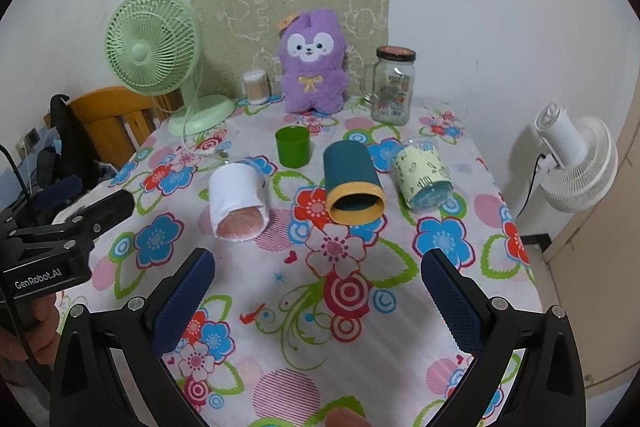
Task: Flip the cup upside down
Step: 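Move the right tool toward the pale green paper cup lying on its side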
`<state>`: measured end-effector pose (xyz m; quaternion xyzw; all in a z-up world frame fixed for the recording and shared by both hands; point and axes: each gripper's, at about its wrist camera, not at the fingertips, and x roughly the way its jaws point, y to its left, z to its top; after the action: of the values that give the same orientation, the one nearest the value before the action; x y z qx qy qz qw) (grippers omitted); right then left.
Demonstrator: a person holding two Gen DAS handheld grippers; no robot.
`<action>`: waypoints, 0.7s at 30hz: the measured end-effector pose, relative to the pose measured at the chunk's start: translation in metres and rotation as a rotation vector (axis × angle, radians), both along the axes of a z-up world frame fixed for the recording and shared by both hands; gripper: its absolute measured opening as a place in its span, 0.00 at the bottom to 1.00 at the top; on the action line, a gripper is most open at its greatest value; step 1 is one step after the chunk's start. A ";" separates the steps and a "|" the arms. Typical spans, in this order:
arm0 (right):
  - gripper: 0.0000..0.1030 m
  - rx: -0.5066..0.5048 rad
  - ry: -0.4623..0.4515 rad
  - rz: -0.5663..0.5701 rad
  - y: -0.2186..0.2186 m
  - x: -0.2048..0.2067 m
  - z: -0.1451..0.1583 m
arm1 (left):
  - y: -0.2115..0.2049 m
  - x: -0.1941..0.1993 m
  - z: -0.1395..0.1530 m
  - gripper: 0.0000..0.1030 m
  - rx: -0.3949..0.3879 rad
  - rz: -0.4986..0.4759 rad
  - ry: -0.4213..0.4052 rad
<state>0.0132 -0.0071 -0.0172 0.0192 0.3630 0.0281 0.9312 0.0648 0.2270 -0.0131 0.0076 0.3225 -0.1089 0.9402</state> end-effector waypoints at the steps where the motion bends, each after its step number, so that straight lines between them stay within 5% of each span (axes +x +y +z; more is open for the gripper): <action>1: 1.00 -0.003 0.002 -0.009 -0.004 0.000 -0.001 | 0.000 0.001 -0.001 1.00 0.000 -0.002 0.003; 12: 1.00 0.036 0.078 -0.061 -0.031 0.014 -0.014 | 0.003 0.013 -0.012 1.00 0.004 0.001 0.042; 21: 1.00 -0.094 0.047 -0.030 -0.034 0.040 -0.006 | -0.016 0.035 -0.018 1.00 0.021 -0.033 0.087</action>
<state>0.0534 -0.0407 -0.0234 -0.0184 0.3853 -0.0035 0.9226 0.1003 0.2106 -0.0312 0.0180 0.3641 -0.1214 0.9232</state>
